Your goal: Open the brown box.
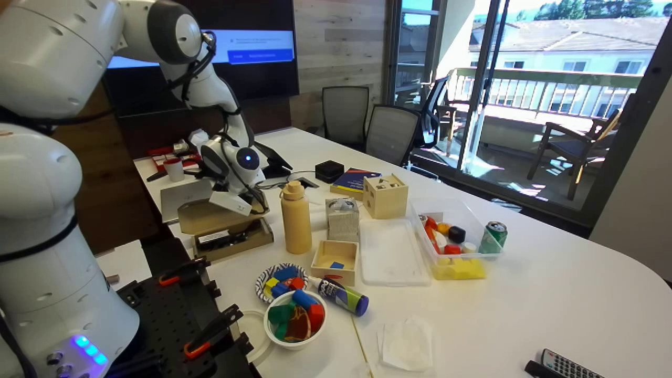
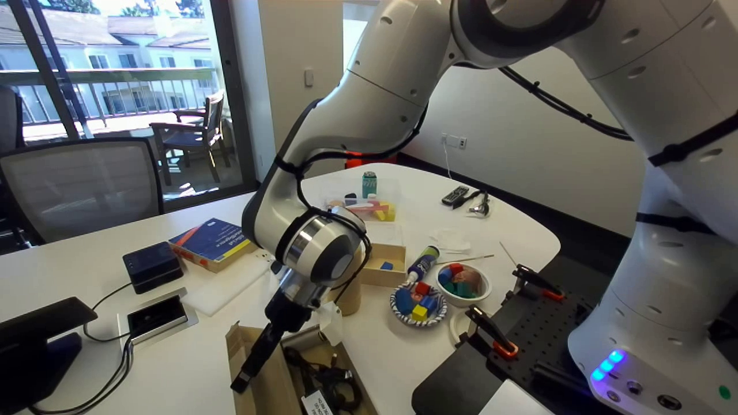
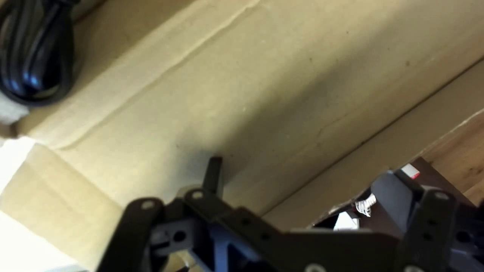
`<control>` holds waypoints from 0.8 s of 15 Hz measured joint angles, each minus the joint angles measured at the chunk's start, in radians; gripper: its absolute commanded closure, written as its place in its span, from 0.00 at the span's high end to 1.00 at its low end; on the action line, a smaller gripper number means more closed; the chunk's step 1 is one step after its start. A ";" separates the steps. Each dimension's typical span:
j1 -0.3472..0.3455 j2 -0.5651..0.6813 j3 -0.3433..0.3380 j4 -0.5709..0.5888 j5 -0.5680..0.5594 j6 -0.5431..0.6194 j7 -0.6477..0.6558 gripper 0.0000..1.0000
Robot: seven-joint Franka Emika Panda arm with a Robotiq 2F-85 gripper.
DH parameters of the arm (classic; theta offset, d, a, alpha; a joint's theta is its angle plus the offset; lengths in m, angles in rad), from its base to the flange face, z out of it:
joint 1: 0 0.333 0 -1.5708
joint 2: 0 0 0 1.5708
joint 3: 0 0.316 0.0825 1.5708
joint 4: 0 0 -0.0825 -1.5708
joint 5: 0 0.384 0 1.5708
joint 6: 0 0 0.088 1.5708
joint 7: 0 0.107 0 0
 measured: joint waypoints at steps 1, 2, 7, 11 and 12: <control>0.012 0.015 0.000 0.016 0.000 0.020 0.000 1.00; 0.021 0.029 -0.001 0.030 0.000 0.039 0.001 1.00; 0.060 0.106 -0.013 0.088 -0.055 0.137 0.050 1.00; 0.080 0.163 -0.039 0.128 -0.128 0.190 0.142 1.00; 0.082 0.172 -0.045 0.135 -0.149 0.197 0.168 1.00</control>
